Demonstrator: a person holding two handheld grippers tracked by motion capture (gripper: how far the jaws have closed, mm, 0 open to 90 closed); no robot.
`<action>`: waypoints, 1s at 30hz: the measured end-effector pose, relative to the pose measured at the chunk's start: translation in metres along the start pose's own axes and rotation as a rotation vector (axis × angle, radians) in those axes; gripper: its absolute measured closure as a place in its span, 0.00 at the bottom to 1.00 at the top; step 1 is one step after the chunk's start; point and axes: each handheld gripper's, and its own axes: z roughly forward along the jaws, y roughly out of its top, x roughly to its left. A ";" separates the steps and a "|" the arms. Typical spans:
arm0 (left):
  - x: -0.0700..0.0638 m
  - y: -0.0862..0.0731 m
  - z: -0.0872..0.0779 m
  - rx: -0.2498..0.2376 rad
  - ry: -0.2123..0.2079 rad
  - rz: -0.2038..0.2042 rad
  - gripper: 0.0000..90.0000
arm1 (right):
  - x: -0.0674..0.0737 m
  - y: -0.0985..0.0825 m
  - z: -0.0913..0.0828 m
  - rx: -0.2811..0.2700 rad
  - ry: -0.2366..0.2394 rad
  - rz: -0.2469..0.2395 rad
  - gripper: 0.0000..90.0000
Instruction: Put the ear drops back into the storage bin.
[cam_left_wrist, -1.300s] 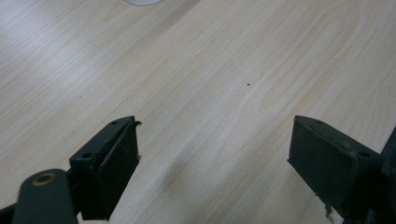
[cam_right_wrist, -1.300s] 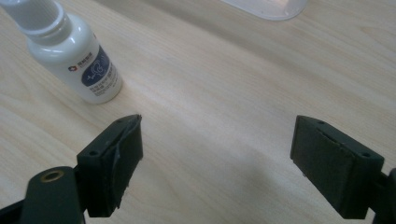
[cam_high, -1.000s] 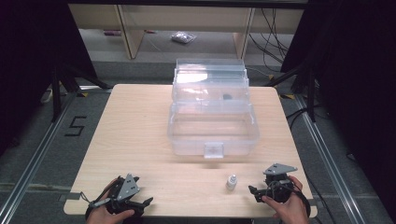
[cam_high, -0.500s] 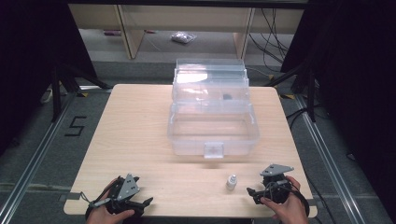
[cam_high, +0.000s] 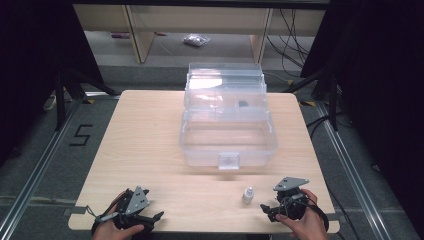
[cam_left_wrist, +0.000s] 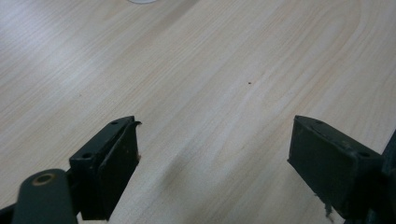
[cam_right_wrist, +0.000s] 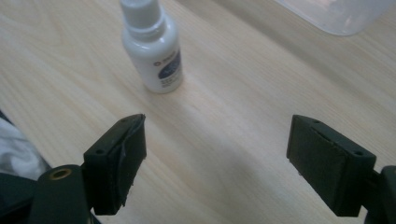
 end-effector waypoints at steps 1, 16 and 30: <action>0.000 0.000 0.000 -0.001 0.002 0.001 0.17 | 0.001 0.001 0.000 0.005 0.001 -0.018 0.24; 0.001 0.000 0.000 0.013 0.011 0.017 0.17 | 0.013 0.023 0.001 0.065 0.020 -0.138 0.26; 0.001 0.000 0.001 0.013 0.010 0.015 0.17 | 0.021 0.044 0.013 0.138 0.027 -0.226 0.32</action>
